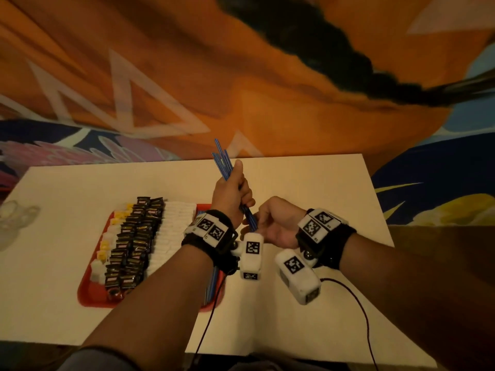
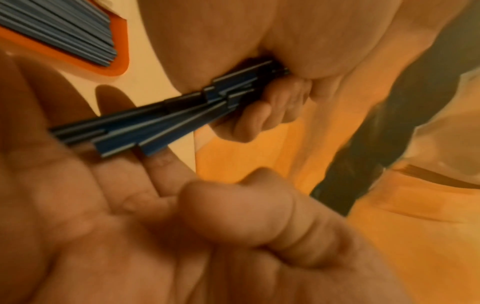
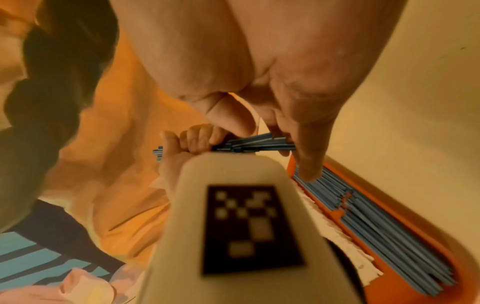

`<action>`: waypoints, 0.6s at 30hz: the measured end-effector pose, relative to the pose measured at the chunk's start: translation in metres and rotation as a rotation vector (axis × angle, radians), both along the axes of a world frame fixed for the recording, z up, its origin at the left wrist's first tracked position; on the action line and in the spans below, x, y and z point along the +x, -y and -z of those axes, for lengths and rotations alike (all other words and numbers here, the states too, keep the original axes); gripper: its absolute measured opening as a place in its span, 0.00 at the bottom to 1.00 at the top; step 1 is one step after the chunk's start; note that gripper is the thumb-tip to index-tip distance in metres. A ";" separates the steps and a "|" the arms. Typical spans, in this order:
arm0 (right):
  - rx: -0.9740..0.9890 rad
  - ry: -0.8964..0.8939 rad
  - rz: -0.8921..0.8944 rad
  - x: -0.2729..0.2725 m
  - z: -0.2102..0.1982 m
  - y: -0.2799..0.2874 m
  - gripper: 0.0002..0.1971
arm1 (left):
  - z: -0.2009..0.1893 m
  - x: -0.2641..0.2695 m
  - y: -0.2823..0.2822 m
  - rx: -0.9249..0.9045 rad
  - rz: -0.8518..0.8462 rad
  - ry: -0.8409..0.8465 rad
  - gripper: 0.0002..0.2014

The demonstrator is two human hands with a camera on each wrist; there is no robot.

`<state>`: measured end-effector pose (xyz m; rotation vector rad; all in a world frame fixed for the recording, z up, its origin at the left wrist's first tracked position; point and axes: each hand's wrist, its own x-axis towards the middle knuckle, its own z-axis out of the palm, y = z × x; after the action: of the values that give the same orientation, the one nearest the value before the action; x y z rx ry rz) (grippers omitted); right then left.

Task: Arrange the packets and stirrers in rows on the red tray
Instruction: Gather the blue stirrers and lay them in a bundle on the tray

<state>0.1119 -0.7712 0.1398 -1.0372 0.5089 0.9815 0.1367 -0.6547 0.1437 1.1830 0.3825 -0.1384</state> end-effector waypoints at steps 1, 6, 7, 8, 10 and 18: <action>0.022 0.006 0.021 0.001 -0.004 -0.007 0.17 | -0.004 0.000 -0.005 0.001 0.012 0.006 0.24; 0.104 0.110 0.097 0.006 -0.027 -0.041 0.15 | -0.024 -0.007 -0.030 -0.028 0.050 0.029 0.17; 0.119 0.132 0.087 0.007 -0.032 -0.048 0.16 | -0.028 -0.009 -0.034 -0.016 0.061 0.033 0.17; 0.120 0.147 0.073 0.006 -0.036 -0.054 0.18 | -0.031 -0.010 -0.039 0.002 0.071 0.034 0.18; 0.112 0.183 0.033 0.005 -0.042 -0.065 0.22 | -0.036 -0.009 -0.050 0.063 0.084 0.030 0.20; -0.793 0.982 0.151 0.047 -0.121 -0.076 0.15 | -0.057 0.002 -0.109 0.581 0.402 0.162 0.23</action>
<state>0.1593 -0.6950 0.2605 -1.9794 0.1198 0.0136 0.1384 -0.5458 0.2005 1.8261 0.0294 -0.2904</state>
